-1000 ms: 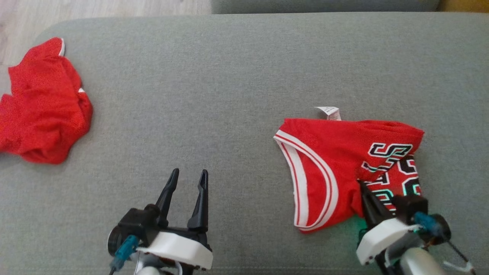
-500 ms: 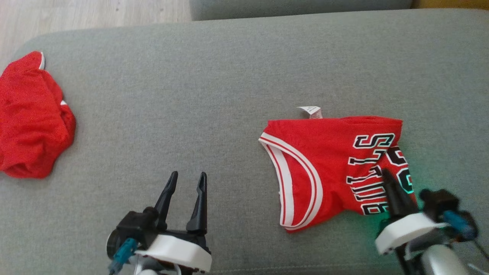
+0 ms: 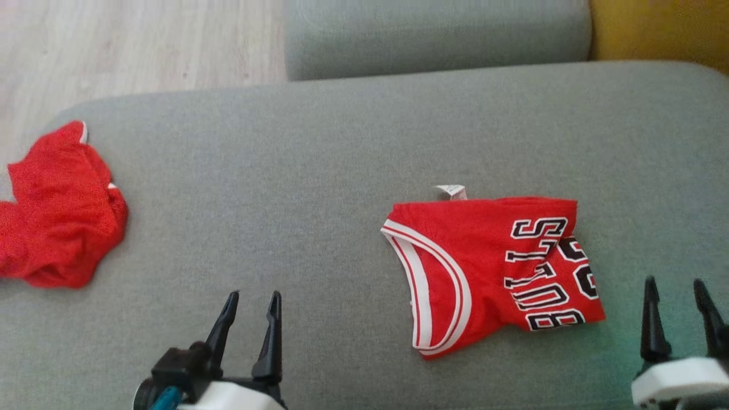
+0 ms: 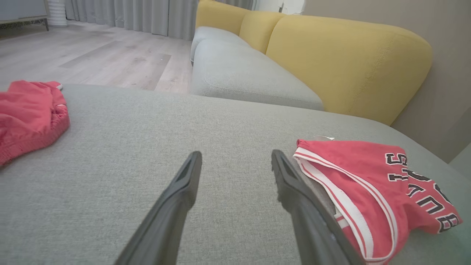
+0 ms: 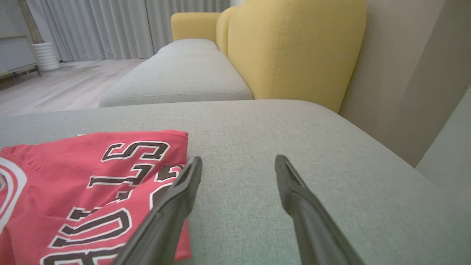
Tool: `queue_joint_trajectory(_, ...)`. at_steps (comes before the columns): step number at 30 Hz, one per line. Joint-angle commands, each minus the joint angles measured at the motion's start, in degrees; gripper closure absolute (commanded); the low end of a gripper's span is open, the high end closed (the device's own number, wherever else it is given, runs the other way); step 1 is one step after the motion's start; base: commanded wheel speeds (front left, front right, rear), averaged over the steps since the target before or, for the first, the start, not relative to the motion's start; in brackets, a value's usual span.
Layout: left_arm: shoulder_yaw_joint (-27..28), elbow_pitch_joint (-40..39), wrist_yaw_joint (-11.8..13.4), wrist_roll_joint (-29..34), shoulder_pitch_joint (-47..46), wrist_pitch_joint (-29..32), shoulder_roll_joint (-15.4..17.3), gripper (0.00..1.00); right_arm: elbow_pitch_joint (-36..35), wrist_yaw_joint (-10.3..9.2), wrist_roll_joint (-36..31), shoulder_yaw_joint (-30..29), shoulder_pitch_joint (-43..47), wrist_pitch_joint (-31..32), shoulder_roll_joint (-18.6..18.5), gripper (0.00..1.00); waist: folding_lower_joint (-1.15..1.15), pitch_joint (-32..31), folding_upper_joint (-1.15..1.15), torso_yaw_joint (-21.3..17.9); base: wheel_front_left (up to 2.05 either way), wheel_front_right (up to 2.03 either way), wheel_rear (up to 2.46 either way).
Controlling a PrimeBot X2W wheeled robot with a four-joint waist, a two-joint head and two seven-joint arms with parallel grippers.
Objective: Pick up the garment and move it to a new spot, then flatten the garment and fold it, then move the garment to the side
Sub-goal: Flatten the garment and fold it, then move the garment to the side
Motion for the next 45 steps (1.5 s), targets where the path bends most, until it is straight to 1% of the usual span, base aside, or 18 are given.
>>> queue_joint_trajectory(1,2.5,-1.7,-0.5,0.7,-1.0,-0.7,-0.3,0.00,-1.3,-0.04,0.1,0.8,-0.1,-1.1,-0.5,0.00,0.00,-1.3,0.00,0.3,0.00,0.00,0.00)
queue_joint_trajectory(6,4.4,-2.3,-0.9,1.2,0.4,-0.7,-0.3,0.00,0.0,-0.04,0.4,0.8,2.4,-1.7,0.1,0.00,0.00,-2.3,0.00,0.5,0.00,0.00,0.00)
queue_joint_trajectory(13,5.0,-2.5,-1.0,1.8,1.2,-0.7,-0.3,0.00,0.6,-0.04,0.4,2.0,3.3,-1.8,0.7,0.00,0.00,-2.9,0.00,0.7,0.00,0.00,0.00)
queue_joint_trajectory(18,5.9,-2.4,-0.7,2.1,1.8,-0.7,-0.3,0.00,0.0,-0.04,1.0,4.2,3.5,-1.8,0.5,0.00,0.00,-3.5,0.00,1.1,0.00,0.00,0.00)
queue_joint_trajectory(30,6.7,-2.6,-0.6,2.0,2.5,-0.7,-0.3,0.00,-1.2,-0.04,1.8,7.2,3.5,-1.8,-0.4,0.00,0.00,-3.5,0.00,2.4,0.00,0.00,0.00)
queue_joint_trajectory(32,6.6,-2.9,-0.4,1.8,2.4,-0.7,-0.3,0.00,-1.5,-0.04,3.7,8.9,2.3,-1.6,-1.0,0.00,0.00,-3.0,0.00,2.3,0.00,0.00,0.00)
queue_joint_trajectory(34,6.5,-3.1,-0.3,1.7,2.3,-0.7,-0.3,0.00,-2.8,-0.04,6.1,10.4,0.3,0.7,-2.3,0.00,0.00,-2.4,0.00,2.0,0.00,0.00,0.00)
queue_joint_trajectory(35,6.5,-3.1,-0.3,1.7,2.3,-0.7,-0.3,0.00,-2.8,-0.04,6.1,10.4,0.3,0.7,-2.3,0.00,0.00,-2.4,0.00,2.0,0.00,0.00,0.00)
queue_joint_trajectory(36,6.4,-3.1,-0.3,1.7,2.1,-0.7,-0.3,0.00,-3.6,-0.04,7.6,11.1,-0.9,3.1,-3.2,0.00,0.00,-2.1,0.00,1.9,0.00,0.00,0.00)
queue_joint_trajectory(38,6.3,-3.1,-0.2,1.7,1.8,-0.7,-0.3,0.00,-5.1,-0.04,10.4,12.6,-3.1,9.7,-5.6,0.00,0.00,-1.5,0.00,1.9,0.00,0.00,0.00)
queue_joint_trajectory(41,5.6,-3.2,-0.2,1.7,1.0,-0.7,-0.3,0.00,-6.2,-0.04,15.2,12.7,-6.3,20.5,-8.2,0.00,0.00,0.1,0.00,2.1,0.00,0.00,0.00)
queue_joint_trajectory(43,5.0,-3.1,-0.1,1.6,0.3,-0.7,-0.3,0.00,-5.3,-0.04,16.8,12.9,-8.2,27.1,-9.9,0.00,0.00,1.2,0.00,2.6,0.00,0.00,0.00)
queue_joint_trajectory(45,4.2,-3.1,0.0,1.5,-0.6,-0.7,-0.3,0.00,-3.8,-0.04,17.4,13.3,-10.1,32.0,-11.4,0.00,0.00,2.2,0.00,3.3,0.00,0.00,0.00)
